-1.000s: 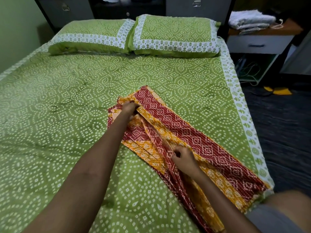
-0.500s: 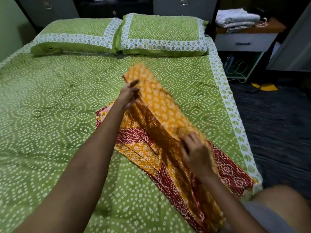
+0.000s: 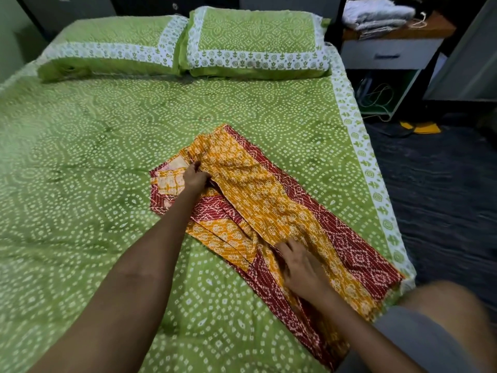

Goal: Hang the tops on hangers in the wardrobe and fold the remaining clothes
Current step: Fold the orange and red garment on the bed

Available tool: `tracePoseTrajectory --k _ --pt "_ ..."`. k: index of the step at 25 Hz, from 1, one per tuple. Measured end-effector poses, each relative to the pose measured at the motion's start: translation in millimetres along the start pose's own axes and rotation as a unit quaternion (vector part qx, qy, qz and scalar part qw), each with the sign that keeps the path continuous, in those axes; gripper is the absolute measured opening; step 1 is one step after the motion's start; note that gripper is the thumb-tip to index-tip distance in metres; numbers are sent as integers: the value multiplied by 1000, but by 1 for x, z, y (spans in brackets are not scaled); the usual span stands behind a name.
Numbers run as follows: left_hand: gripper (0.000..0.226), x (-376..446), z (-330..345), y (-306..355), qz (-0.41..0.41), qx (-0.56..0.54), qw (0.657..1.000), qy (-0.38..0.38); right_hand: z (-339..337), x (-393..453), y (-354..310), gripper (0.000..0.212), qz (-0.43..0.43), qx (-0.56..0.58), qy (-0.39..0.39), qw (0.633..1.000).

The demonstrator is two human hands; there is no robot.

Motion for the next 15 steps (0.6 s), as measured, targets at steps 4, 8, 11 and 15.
tracePoseTrajectory --k 4,8,11,15 --pt "53 -47 30 8 117 180 976 41 -3 -7 22 46 42 165 -27 985" --pt "45 -129 88 -10 214 337 917 -26 -25 -18 46 33 95 392 -45 914" --pt "40 -186 110 -30 258 392 881 -64 -51 -30 73 24 87 324 -47 941" --pt "47 -267 126 -42 286 375 877 -95 -82 -52 114 39 53 137 -74 986"
Point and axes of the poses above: each hand's wrist, its own x-axis towards the middle knuckle, its own z-axis out of the palm, y = z × x, the point moved 8 cm from there along x, towards the middle knuckle, and after that the axes turned 11 degrees about x, right-handed, at the moved point
